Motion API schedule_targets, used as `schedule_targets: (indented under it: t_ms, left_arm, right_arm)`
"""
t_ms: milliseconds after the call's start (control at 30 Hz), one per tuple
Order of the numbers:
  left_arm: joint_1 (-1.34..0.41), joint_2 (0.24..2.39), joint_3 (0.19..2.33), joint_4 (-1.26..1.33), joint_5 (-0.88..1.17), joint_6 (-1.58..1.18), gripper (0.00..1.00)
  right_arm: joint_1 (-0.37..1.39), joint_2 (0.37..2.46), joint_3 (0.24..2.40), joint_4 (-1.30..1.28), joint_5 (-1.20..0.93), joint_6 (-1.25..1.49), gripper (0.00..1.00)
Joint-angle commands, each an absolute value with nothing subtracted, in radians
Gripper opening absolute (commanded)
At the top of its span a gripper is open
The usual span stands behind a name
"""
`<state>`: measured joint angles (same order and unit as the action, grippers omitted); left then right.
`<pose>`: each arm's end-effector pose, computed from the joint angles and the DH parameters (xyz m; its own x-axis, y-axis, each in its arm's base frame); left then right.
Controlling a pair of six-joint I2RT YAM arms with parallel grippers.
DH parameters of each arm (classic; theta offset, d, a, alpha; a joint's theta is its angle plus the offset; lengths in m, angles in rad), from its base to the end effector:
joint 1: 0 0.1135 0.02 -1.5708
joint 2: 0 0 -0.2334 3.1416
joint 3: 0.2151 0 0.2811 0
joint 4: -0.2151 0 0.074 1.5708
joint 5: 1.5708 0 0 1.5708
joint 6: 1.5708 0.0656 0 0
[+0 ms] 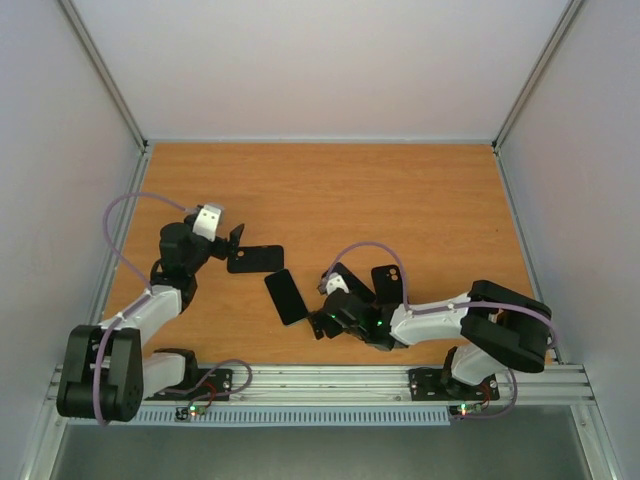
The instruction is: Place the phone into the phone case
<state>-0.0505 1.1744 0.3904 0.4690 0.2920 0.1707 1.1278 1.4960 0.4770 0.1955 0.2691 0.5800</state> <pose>0.2955 -0.0338 0.1350 -0.2503 0.1755 -0.9521 0.3696 0.9263 0.0736 0.1404 0.2553 0.0432 -0.6979 -0.2384 -0.6754 -0.4914 0.8454 0.2093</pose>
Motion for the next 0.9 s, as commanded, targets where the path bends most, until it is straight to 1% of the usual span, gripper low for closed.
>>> schedule_targets:
  t_ms: [0, 200, 300, 433, 600, 867]
  left_arm:
    - [-0.045, 1.199, 0.409, 0.503, 0.288, 0.192, 0.92]
    - [-0.045, 1.231, 0.413, 0.52, 0.264, 0.205, 0.92]
    - [-0.045, 1.234, 0.412, 0.523, 0.26, 0.208, 0.92]
    - [-0.046, 1.233, 0.411, 0.523, 0.267, 0.206, 0.92]
    - [-0.045, 1.234, 0.413, 0.525, 0.272, 0.208, 0.92]
    - [-0.045, 1.247, 0.417, 0.525, 0.272, 0.21, 0.92]
  right_arm:
    - [1.123, 1.565, 0.601, 0.187, 0.243, 0.453, 0.98]
    - [1.097, 1.748, 0.766, 0.222, 0.148, 0.373, 0.98]
    - [1.085, 1.8, 0.793, 0.247, 0.101, 0.371, 0.98]
    - [1.085, 1.861, 0.831, 0.222, 0.098, 0.37, 0.98]
    - [1.091, 1.867, 0.826, 0.235, 0.092, 0.38, 0.98]
    - [1.168, 1.927, 0.916, 0.086, 0.251, 0.391, 0.98]
